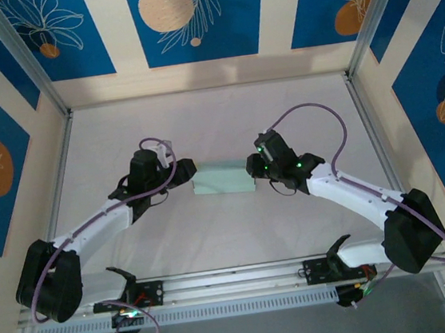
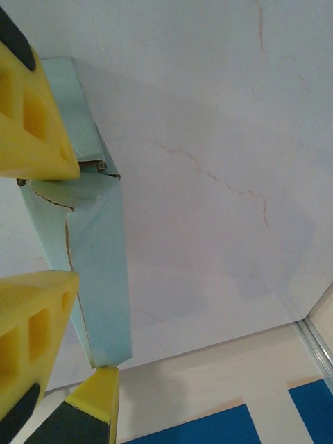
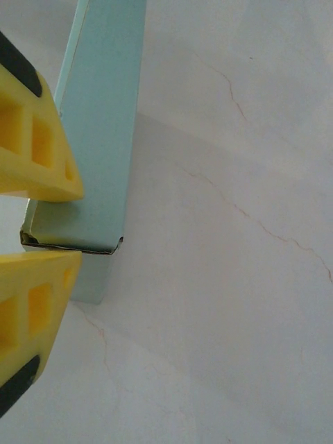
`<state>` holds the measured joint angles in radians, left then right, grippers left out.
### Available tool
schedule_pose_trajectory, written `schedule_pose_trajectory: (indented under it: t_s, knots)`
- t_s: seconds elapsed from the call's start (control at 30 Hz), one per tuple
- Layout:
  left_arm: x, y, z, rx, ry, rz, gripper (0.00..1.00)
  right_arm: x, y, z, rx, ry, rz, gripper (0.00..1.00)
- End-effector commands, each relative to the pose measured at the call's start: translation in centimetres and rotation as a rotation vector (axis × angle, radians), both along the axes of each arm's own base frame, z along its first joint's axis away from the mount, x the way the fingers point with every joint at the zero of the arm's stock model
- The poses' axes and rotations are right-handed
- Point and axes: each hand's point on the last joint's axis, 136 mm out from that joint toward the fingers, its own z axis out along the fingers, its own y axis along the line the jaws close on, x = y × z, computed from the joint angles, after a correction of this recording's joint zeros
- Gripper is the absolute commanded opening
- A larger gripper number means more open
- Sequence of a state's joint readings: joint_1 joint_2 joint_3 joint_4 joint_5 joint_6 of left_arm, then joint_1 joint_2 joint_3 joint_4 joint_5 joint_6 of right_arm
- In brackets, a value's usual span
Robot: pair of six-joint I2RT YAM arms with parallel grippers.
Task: Fold the paper box
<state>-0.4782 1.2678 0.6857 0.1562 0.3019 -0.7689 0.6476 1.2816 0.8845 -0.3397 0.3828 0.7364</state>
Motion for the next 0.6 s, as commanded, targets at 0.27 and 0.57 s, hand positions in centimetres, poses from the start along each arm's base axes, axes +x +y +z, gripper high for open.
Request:
schedule_pose_trajectory:
  t_s: [0.27,0.57]
  knots:
    - [-1.6,-0.7,-2.7,0.000,0.054,-0.030,0.19,-1.8,-0.7,-2.2,-0.097,0.075,0.035,0.27]
    - [-2.8,-0.2,-3.7,0.013,0.069,-0.042,0.24,-1.7,-0.8,-2.2,-0.116,0.070,0.039,0.27]
